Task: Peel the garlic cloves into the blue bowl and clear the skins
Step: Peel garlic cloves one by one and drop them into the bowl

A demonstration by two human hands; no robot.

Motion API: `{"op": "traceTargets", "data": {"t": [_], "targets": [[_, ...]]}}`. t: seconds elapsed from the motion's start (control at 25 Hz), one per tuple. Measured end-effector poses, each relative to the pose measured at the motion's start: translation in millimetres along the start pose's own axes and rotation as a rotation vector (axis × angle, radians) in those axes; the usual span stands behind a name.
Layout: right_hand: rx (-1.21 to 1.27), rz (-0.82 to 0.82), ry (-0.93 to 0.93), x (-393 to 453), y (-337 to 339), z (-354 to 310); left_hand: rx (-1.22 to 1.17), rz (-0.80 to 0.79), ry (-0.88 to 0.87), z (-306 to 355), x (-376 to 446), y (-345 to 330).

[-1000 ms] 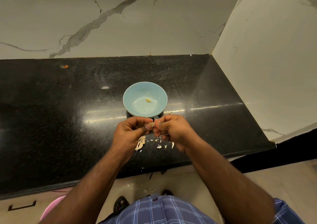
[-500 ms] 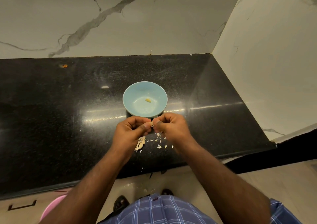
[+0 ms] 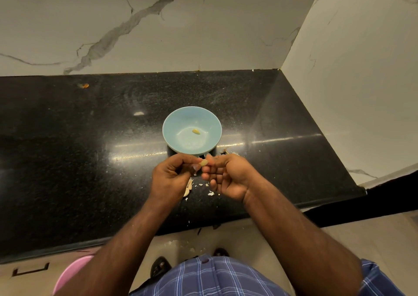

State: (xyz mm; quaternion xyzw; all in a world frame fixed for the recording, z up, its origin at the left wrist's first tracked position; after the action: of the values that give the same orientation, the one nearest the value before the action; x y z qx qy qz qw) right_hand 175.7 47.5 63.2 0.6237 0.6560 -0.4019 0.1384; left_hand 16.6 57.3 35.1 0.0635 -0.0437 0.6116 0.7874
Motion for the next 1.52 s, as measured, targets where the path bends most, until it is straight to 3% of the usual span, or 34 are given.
{"op": "traceTargets", "data": {"t": [0.24, 0.52, 0.68, 0.92, 1.28, 1.52], "targets": [[-0.011, -0.036, 0.053, 3, 4, 1, -0.129, 0.025, 0.147, -6, 3, 1], [-0.167, 0.007, 0.236, 1, 5, 0, -0.559, 0.054, 0.396, -4, 5, -2], [-0.219, 0.032, 0.253, 2, 4, 0, -0.574, 0.081, 0.477, -3, 4, -4], [-0.413, 0.130, 0.451, 6, 3, 1, -0.610, 0.085, 0.525, 0, 6, -4], [-0.506, 0.149, 0.530, 8, 4, 6, -0.641, 0.093, 0.554, 0, 7, -4], [-0.680, 0.301, 0.572, 9, 25, -1, -0.549, 0.087, 0.539, -3, 6, -2]]}}
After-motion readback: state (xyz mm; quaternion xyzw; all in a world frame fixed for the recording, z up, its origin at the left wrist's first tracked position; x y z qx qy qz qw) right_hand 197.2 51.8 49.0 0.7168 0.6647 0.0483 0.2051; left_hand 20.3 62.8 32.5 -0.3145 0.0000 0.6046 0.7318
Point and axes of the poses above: each hand's wrist, its own x-axis towards the middle knuckle, its own y-axis out of the back of the hand, z = x × y, the point moved 2 cm from there along x, towards the middle knuckle, and after that the axes turned 6 degrees about -z, right-handed, at the moved point
